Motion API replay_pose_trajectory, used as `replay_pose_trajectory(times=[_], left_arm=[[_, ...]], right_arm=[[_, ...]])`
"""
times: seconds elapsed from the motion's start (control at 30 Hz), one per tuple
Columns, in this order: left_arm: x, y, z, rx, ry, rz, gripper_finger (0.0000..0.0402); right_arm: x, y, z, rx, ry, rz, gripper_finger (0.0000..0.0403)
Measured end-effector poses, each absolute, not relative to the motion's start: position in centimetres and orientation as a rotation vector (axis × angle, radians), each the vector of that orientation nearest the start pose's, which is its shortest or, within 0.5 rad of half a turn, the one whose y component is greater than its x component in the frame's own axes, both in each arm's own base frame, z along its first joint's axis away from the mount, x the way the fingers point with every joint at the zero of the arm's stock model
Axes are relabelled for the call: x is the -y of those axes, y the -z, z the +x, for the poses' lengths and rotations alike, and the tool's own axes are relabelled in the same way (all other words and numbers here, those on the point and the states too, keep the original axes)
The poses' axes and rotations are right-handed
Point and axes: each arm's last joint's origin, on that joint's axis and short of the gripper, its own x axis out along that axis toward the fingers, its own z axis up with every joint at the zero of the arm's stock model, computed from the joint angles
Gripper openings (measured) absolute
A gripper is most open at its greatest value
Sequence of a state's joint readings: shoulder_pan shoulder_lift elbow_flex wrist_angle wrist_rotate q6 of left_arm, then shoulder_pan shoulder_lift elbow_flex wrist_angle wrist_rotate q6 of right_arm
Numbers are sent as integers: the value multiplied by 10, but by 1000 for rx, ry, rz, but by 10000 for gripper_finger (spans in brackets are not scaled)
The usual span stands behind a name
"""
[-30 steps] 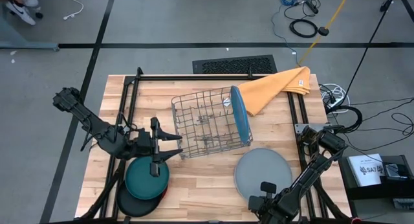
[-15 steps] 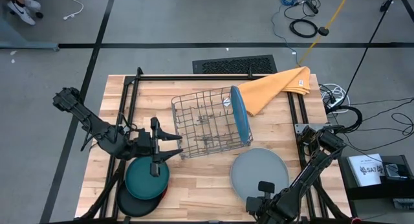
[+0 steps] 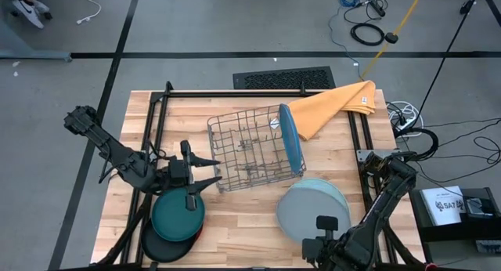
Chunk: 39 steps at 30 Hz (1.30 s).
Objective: Sort dishes
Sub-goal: Put the gray plate into the green dish rack
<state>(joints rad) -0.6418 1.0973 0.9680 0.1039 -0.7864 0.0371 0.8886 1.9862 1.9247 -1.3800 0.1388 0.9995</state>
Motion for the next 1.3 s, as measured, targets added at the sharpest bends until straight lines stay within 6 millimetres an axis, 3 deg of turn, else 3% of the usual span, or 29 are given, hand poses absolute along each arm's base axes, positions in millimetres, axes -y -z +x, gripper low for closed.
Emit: replay_pose_trajectory(times=[0.17,0.4,0.57,0.8,1.0,1.17,1.3], left_arm=[[133,-353,206,-103,26,90,193],[147,-330,226,-177,92,251,193],[157,-303,257,-211,188,341,194],[154,-270,295,-282,258,319,214],[162,-263,318,-321,305,315,226],[170,-247,335,-493,339,371,226],[177,-243,349,-513,346,382,226]], right_arm=[[-293,-320,244,-1358,68,80,0],[-283,-341,248,-1296,78,32,0],[-276,-342,254,-1296,70,8,1],[-271,-342,260,-1299,58,-20,1],[-269,-342,262,-1300,49,-35,1],[-268,-342,263,-1301,43,-43,1],[-267,-342,264,-1301,40,-49,1]])
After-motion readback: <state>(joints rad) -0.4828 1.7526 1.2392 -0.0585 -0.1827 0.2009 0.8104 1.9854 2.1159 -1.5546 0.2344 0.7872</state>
